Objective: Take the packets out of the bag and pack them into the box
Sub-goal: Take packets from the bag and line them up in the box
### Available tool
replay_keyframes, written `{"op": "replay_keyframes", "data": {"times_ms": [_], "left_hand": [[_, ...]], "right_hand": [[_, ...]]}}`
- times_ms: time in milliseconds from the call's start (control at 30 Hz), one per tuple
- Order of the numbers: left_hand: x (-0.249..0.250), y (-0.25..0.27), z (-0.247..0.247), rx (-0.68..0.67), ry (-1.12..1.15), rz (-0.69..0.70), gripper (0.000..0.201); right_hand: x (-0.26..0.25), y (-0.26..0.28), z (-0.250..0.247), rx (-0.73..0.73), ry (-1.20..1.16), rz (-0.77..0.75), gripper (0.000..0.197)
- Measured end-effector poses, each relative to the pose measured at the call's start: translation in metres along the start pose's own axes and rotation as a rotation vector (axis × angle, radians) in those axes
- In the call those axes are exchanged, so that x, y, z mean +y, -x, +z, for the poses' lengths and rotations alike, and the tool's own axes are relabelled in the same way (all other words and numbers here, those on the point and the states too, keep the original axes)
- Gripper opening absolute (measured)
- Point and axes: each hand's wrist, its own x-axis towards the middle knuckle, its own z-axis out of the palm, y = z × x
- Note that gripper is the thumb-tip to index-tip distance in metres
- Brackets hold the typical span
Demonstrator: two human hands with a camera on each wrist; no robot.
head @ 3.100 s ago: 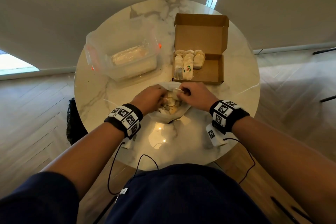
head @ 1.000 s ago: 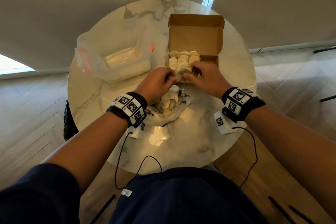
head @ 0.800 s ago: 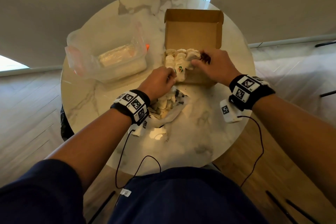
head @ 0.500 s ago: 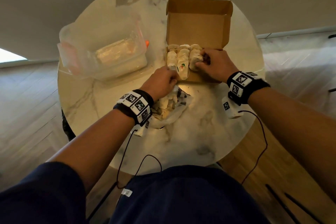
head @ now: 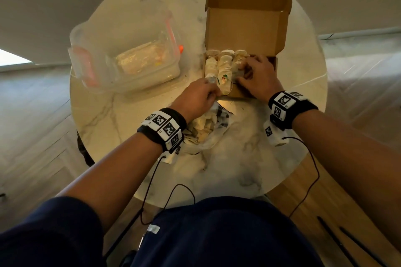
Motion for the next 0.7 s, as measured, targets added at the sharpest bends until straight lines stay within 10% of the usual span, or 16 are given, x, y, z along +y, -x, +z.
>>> {"op": "replay_keyframes", "data": {"times_ms": [700], "left_hand": [[0.0,0.08,-0.015,0.048,-0.016,0.023,0.014]], "right_hand": [[-0.066,0.063,0.003,-0.092,-0.136,-0.25,0.003]]}}
